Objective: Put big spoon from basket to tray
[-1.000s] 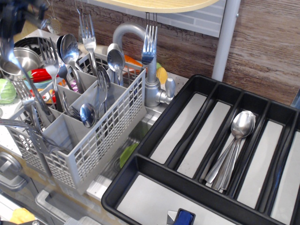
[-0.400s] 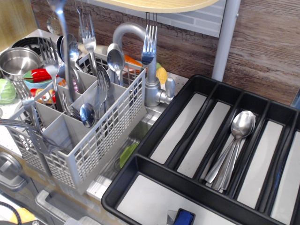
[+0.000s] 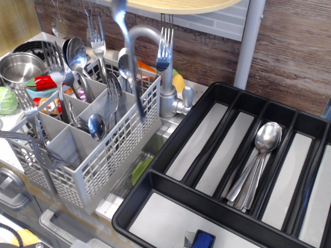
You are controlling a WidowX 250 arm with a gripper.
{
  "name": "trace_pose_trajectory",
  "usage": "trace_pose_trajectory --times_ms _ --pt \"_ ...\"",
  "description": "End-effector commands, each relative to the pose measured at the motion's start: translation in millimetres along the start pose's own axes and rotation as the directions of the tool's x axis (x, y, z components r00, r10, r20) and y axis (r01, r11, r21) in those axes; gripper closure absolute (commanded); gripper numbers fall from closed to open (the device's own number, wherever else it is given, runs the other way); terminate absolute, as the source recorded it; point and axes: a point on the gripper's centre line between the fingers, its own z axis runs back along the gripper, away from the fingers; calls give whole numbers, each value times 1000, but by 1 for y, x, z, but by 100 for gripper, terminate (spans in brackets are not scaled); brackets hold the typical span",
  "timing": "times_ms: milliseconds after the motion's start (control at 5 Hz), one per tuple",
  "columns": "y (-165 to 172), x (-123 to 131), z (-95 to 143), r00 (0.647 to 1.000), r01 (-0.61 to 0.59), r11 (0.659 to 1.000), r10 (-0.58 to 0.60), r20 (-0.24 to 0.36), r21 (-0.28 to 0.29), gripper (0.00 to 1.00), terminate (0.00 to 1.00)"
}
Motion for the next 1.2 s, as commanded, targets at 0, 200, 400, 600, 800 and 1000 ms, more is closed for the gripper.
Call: trace_pose_trajectory --times_ms 0,200,400,600,800,1000 --pt "-8 13 7 995 12 993 -1 95 -114 100 0" --pt "-29 19 -2 989 28 988 -5 149 -152 100 0" --pt "-51 28 -7 989 55 985 -31 147 -165 100 0" --pt "-72 38 -26 987 79 986 -56 153 -146 100 0" --pt "-91 47 -40 990 52 989 -33 137 -141 100 0" --pt "-118 52 -59 984 15 999 -5 179 -53 100 0"
